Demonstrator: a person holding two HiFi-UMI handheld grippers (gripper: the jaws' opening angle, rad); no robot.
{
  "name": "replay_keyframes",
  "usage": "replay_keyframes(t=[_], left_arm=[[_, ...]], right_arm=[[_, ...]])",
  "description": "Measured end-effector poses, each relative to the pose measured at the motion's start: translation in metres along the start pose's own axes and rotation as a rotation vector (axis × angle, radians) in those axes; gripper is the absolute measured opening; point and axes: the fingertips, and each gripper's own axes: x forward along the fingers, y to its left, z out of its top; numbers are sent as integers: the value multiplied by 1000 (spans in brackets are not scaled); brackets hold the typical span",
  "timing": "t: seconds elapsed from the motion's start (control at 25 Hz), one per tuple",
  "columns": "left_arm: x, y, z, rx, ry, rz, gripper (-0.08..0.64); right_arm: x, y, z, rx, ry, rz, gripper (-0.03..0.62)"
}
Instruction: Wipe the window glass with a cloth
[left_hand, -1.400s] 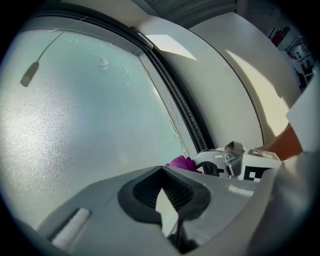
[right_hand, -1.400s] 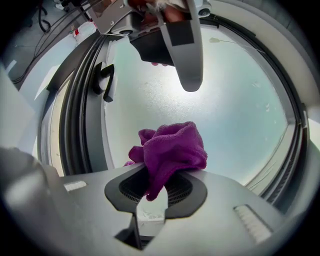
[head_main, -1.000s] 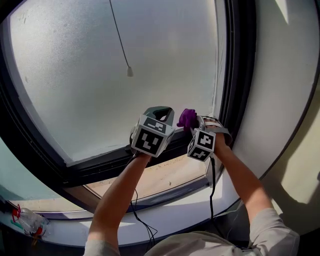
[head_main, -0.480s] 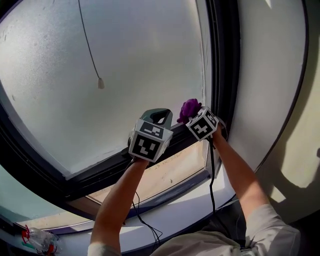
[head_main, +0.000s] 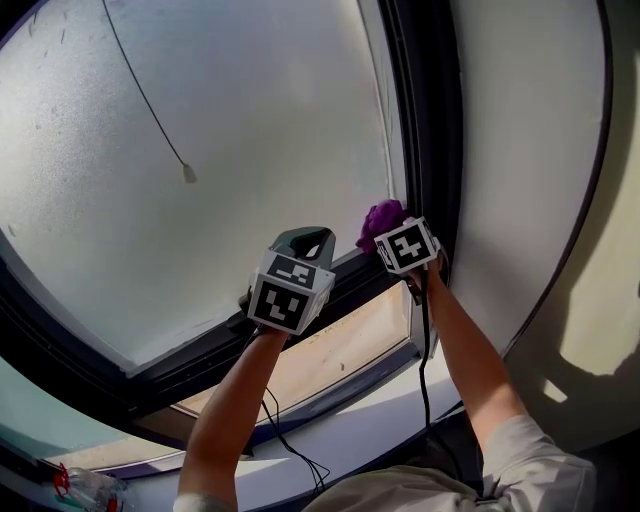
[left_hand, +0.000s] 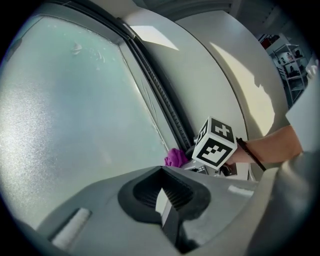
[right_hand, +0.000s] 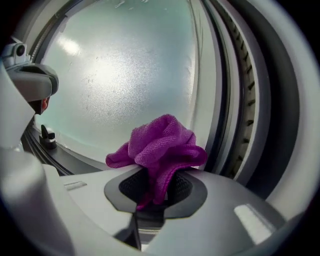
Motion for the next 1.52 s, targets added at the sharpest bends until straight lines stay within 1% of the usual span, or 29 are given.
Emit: replay_keyframes(t=[0.32, 0.48, 0.56, 0.72, 1.0, 1.16, 1.32, 1.52], left_arm=[[1, 2, 1, 11, 2, 0, 2], [0, 5, 8, 12, -9, -2, 2], [1, 6, 13, 24, -15, -1, 2], [2, 3, 21, 32, -32, -10, 2], [-1, 4, 27, 50, -34, -12, 2], [-4, 6, 31, 64, -39, -9, 2], [-8, 10, 36, 79, -41, -4, 2], [-11, 10, 41, 73, -37, 3, 2]], right_arm=[[-4, 5, 10, 34, -53, 78, 104], [-11, 8, 27, 61, -140, 102, 104], [-15, 9, 40, 65, -172, 99, 104], [-25, 4, 53, 58, -186, 68, 104], [-40, 0, 84, 74, -276, 65, 104], [-53, -2, 110, 113, -365, 66, 104], [-62, -5, 131, 176, -432, 86, 104], [-76, -9, 152, 233, -523, 91, 104]])
